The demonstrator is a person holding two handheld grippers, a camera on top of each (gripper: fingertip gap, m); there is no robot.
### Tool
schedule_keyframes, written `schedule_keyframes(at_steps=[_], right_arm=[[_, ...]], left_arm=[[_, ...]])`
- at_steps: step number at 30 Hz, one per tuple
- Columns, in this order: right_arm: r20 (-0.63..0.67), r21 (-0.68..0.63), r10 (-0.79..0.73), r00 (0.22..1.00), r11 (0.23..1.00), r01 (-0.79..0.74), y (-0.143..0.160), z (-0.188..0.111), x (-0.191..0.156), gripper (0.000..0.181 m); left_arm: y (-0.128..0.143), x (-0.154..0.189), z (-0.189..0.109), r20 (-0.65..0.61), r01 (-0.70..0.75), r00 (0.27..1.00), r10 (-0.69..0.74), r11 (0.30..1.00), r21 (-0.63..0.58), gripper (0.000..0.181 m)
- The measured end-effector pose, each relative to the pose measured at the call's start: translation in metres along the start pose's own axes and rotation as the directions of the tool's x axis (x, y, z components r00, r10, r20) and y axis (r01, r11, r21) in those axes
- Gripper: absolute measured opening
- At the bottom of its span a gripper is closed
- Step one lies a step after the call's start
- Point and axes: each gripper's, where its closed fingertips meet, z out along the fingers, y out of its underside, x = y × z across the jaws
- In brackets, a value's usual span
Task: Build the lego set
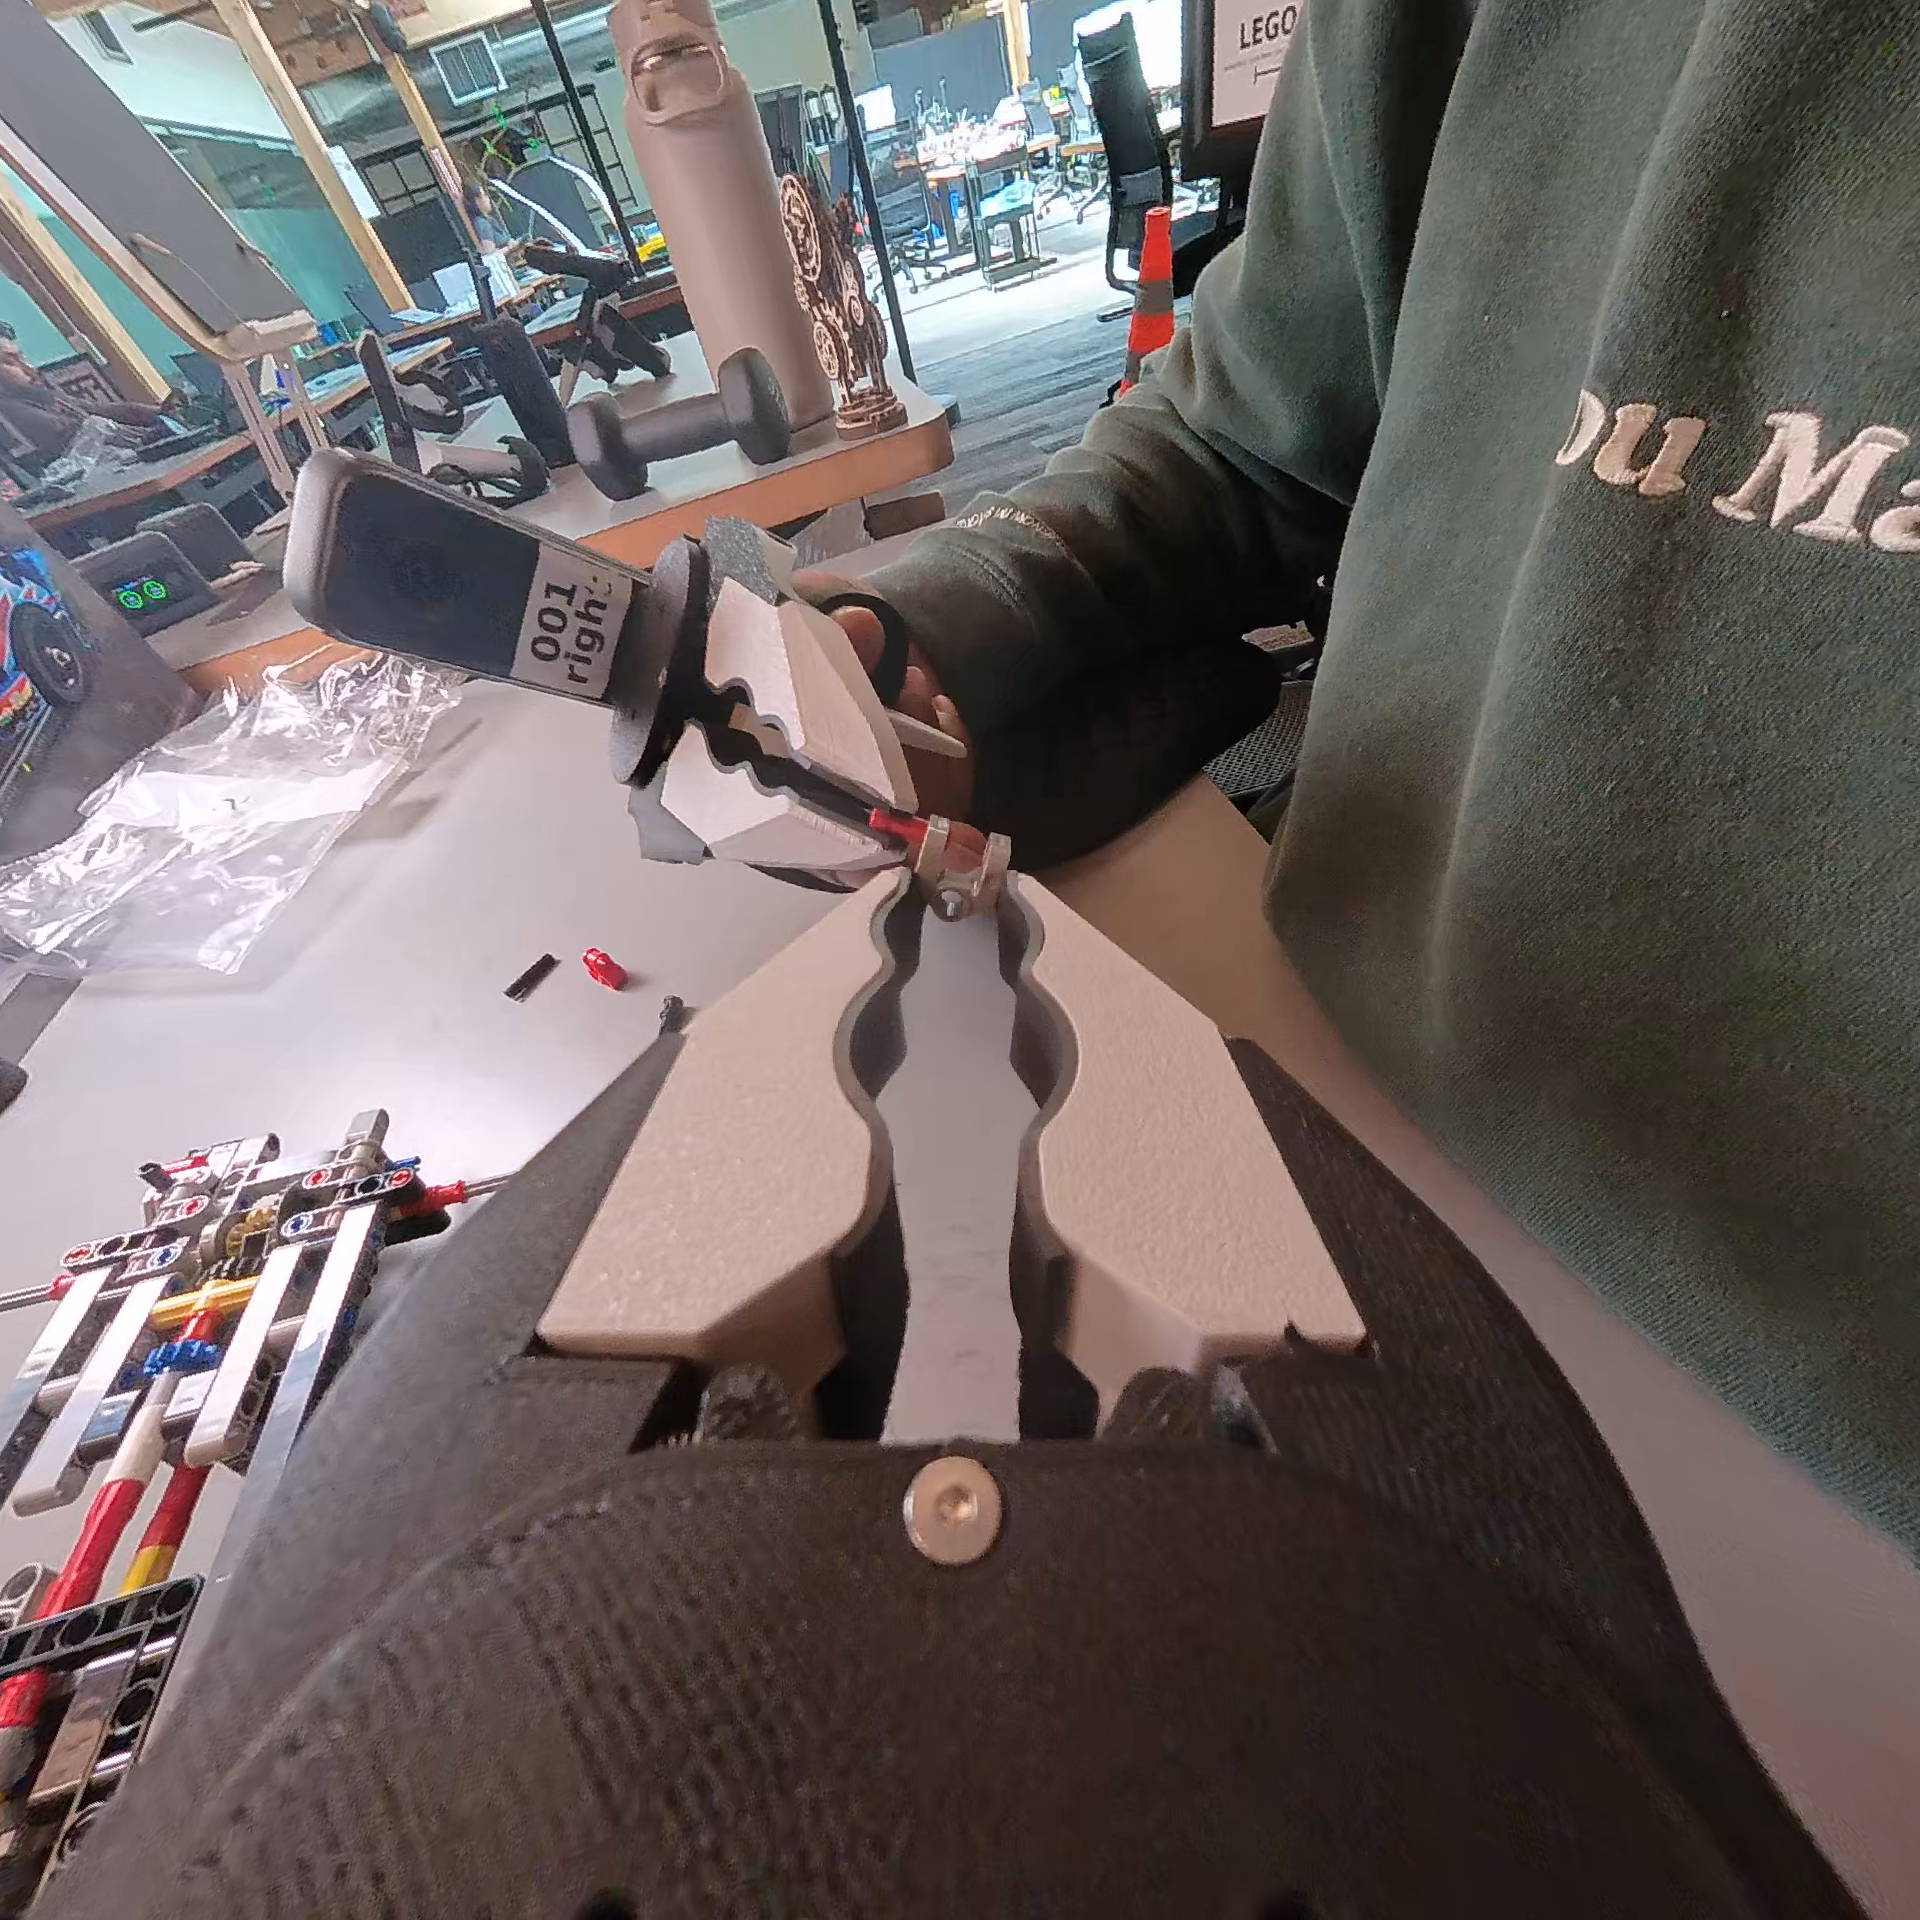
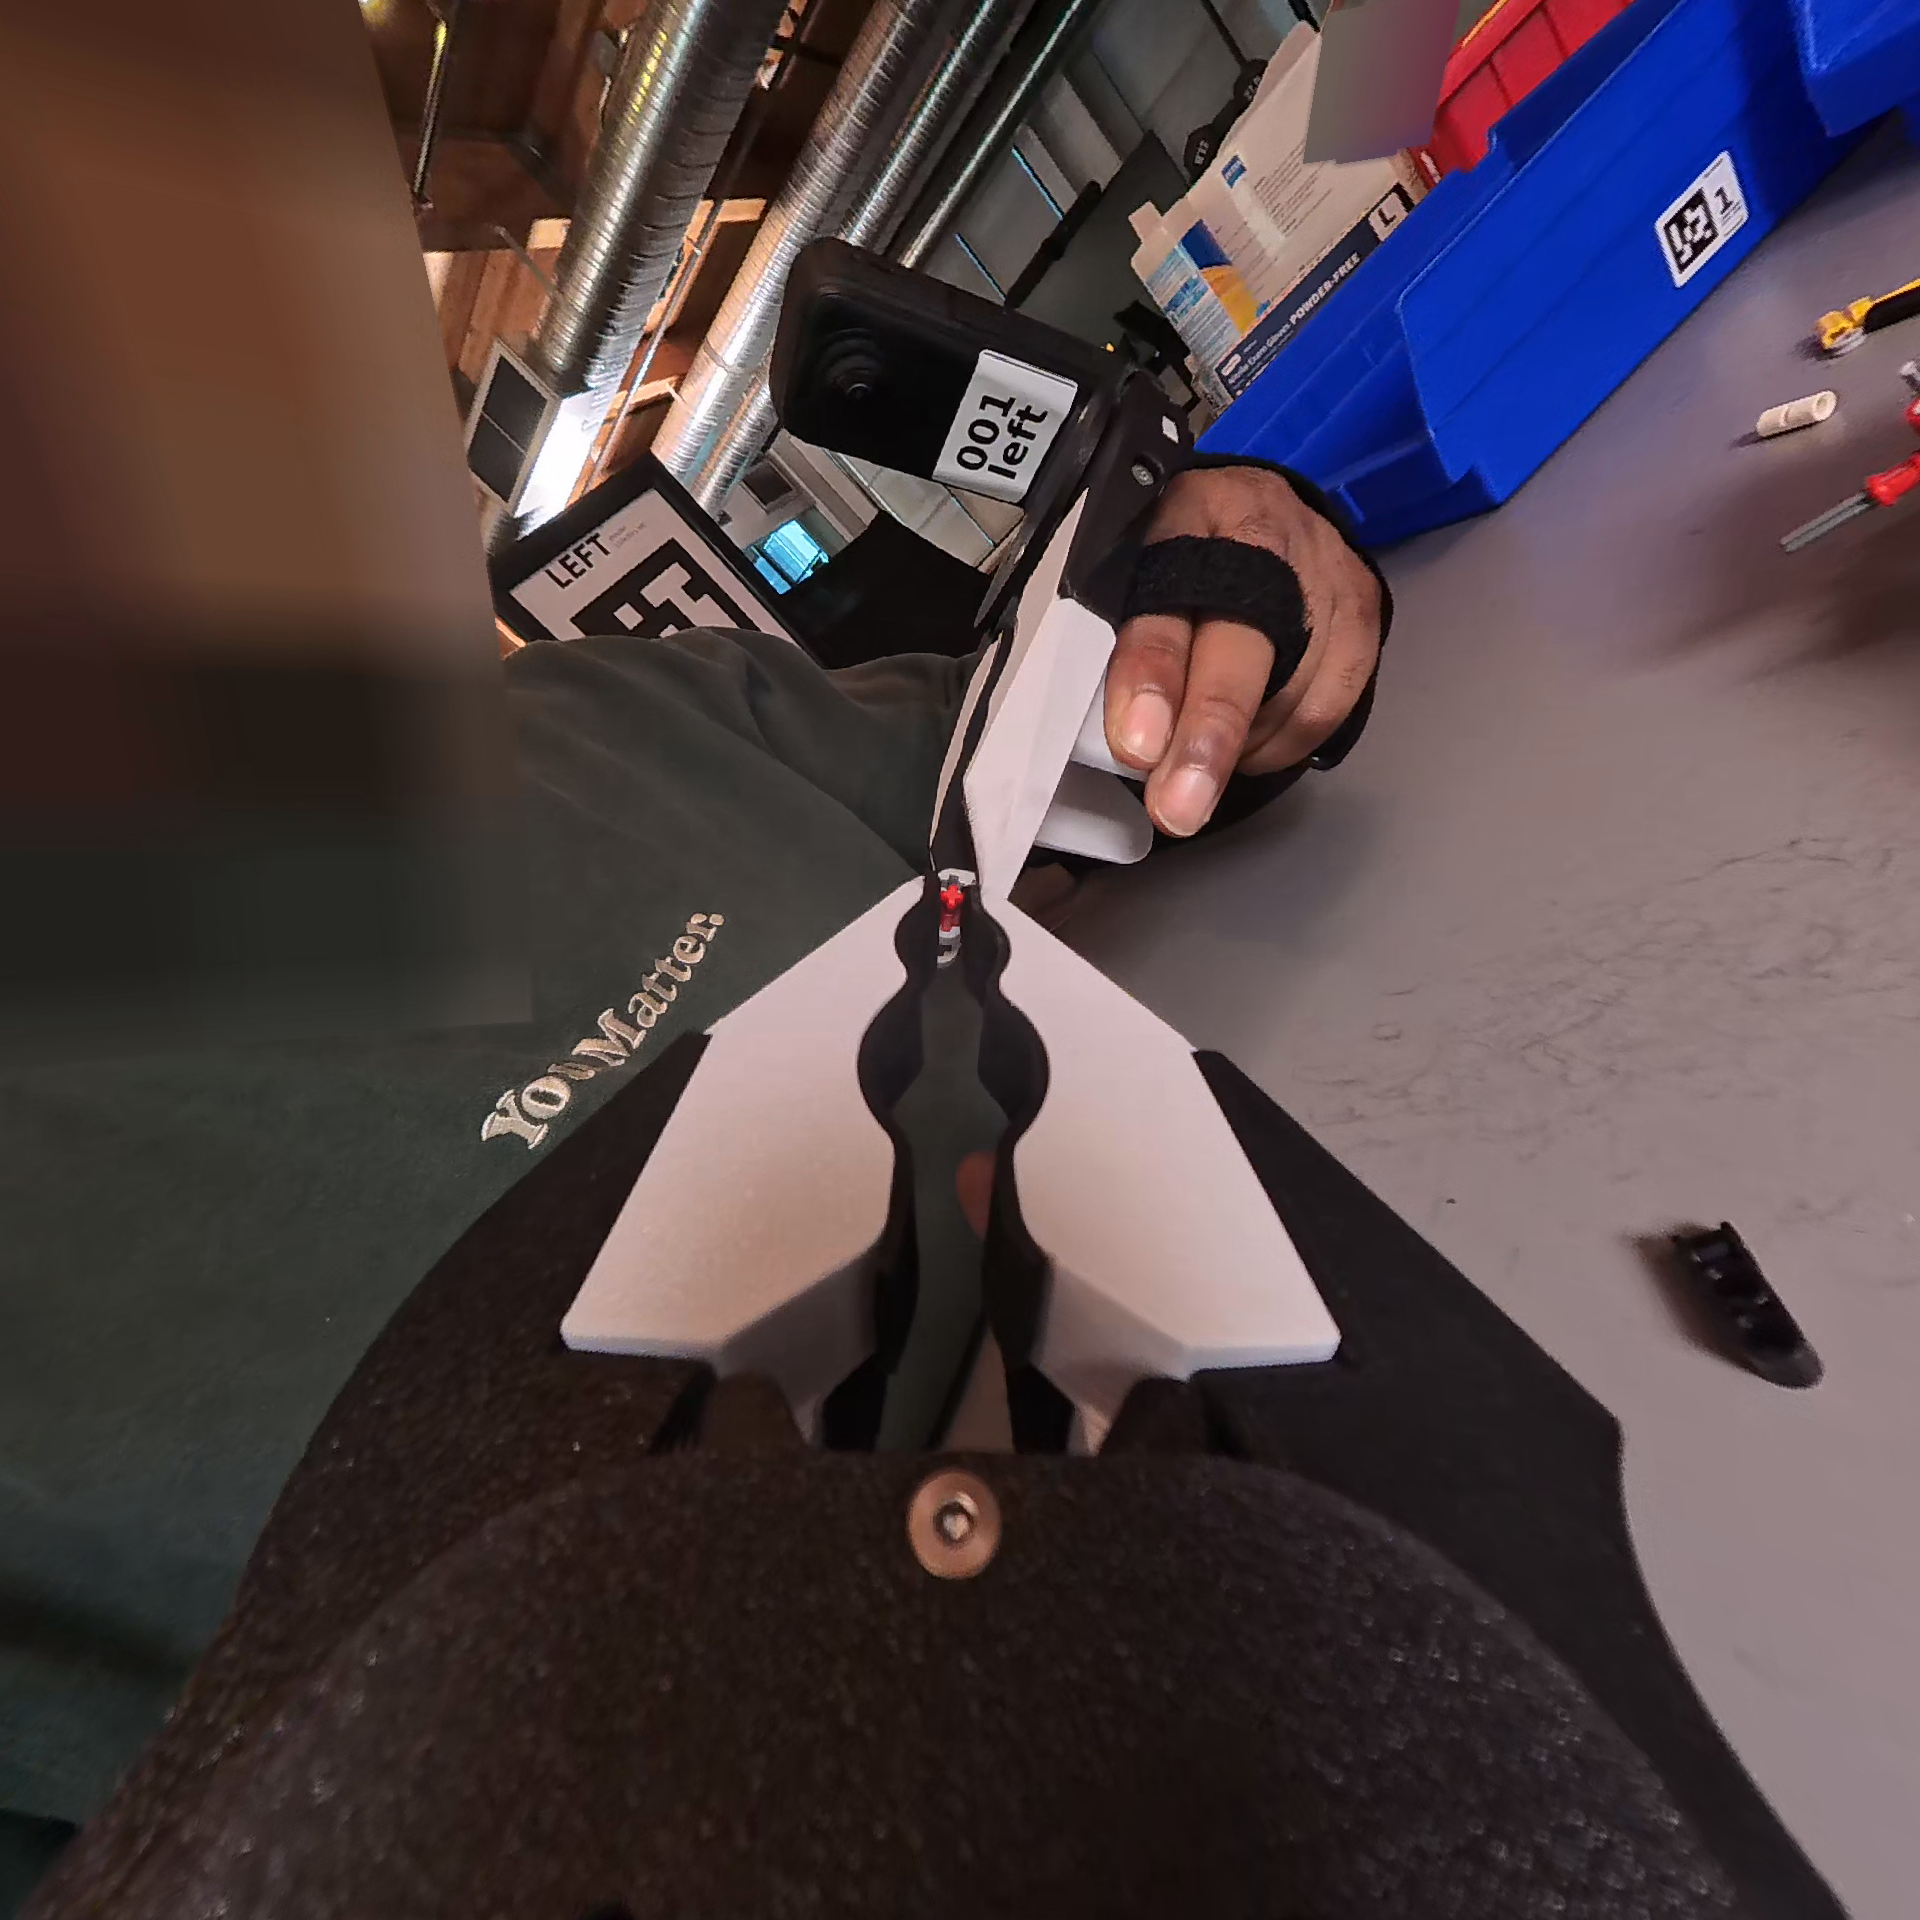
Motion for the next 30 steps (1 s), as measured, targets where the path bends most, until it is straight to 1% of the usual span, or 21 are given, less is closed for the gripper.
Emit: schedule_keyframes(at_steps=[9, 11, 13, 15, 16, 18, 19, 20, 22, 23, 24, 25, 27, 28, 30], right_arm=[[0.014, 0.002, 0.03, 0.999, 1.0, -0.03, 0.003, 0.001, 0.001, 0.0], [0.022, -0.005, 0.029, 0.999, 1.0, -0.029, 0.003, 0.001, 0.0, 0.0], [0.002, -0.009, 0.015, 1.0, 1.0, -0.015, 0.004, -0.001, 0.002, 0.001], [-0.017, 0.017, 0.011, 1.0, 1.0, -0.011, 0.001, -0.002, 0.005, 0.001], [-0.026, 0.02, 0.003, 1.0, 1.0, -0.002, 0.001, -0.003, 0.006, 0.004], [-0.045, 0.033, -0.026, 0.999, 0.999, 0.027, -0.004, -0.006, 0.006, 0.023], [-0.071, 0.043, -0.052, 0.996, 0.998, 0.055, -0.009, -0.011, 0.007, 0.026], [-0.123, 0.045, -0.089, 0.988, 0.994, 0.095, -0.013, -0.017, 0.012, 0.026], [-0.281, -0.015, -0.193, 0.94, 0.98, 0.196, -0.015, -0.029, 0.028, 0.021], [-0.354, -0.058, -0.232, 0.906, 0.972, 0.226, -0.013, -0.034, 0.036, 0.021], [-0.4, -0.093, -0.254, 0.881, 0.967, 0.236, -0.009, -0.035, 0.043, 0.021], [-0.427, -0.119, -0.263, 0.865, 0.965, 0.235, -0.006, -0.033, 0.048, 0.021], [-0.439, -0.159, -0.282, 0.853, 0.959, 0.235, 0.002, -0.024, 0.053, 0.022], [-0.451, -0.179, -0.298, 0.841, 0.954, 0.241, 0.004, -0.02, 0.056, 0.022], [-0.515, -0.201, -0.328, 0.792, 0.944, 0.26, 0.002, -0.017, 0.066, 0.023]], left_arm=[[0.003, 0.003, 0.0, 0.001, -0.036, 0.999, 0.036, 0.999, -0.029, 0.013], [0.002, 0.002, 0.001, 0.004, -0.025, 1.0, 0.025, 1.0, -0.017, 0.013], [0.003, 0.001, 0.002, 0.012, -0.009, 1.0, 0.009, 1.0, -0.013, 0.013], [0.004, -0.003, 0.001, 0.03, 0.007, 1.0, -0.007, 1.0, -0.001, 0.013], [0.005, -0.005, 0.001, 0.036, 0.014, 0.999, -0.014, 1.0, 0.001, 0.013], [0.008, -0.011, -0.001, 0.074, 0.008, 0.997, -0.008, 1.0, -0.004, 0.013], [0.011, -0.016, -0.002, 0.097, 0.004, 0.995, -0.002, 1.0, -0.018, 0.013], [0.015, -0.02, -0.004, 0.125, -0.004, 0.992, 0.009, 0.999, -0.039, 0.014], [0.027, -0.032, -0.008, 0.199, -0.06, 0.977, 0.082, 0.991, -0.116, 0.014], [0.033, -0.036, -0.009, 0.226, -0.101, 0.964, 0.136, 0.982, -0.16, 0.014], [0.037, -0.039, -0.009, 0.247, -0.138, 0.951, 0.185, 0.971, -0.194, 0.014], [0.04, -0.041, -0.009, 0.261, -0.171, 0.939, 0.225, 0.961, -0.217, 0.014], [0.043, -0.044, -0.007, 0.285, -0.234, 0.908, 0.308, 0.935, -0.265, 0.014], [0.047, -0.047, -0.007, 0.295, -0.268, 0.885, 0.359, 0.913, -0.306, 0.014], [0.054, -0.05, -0.006, 0.295, -0.333, 0.841, 0.454, 0.863, -0.379, 0.014]])
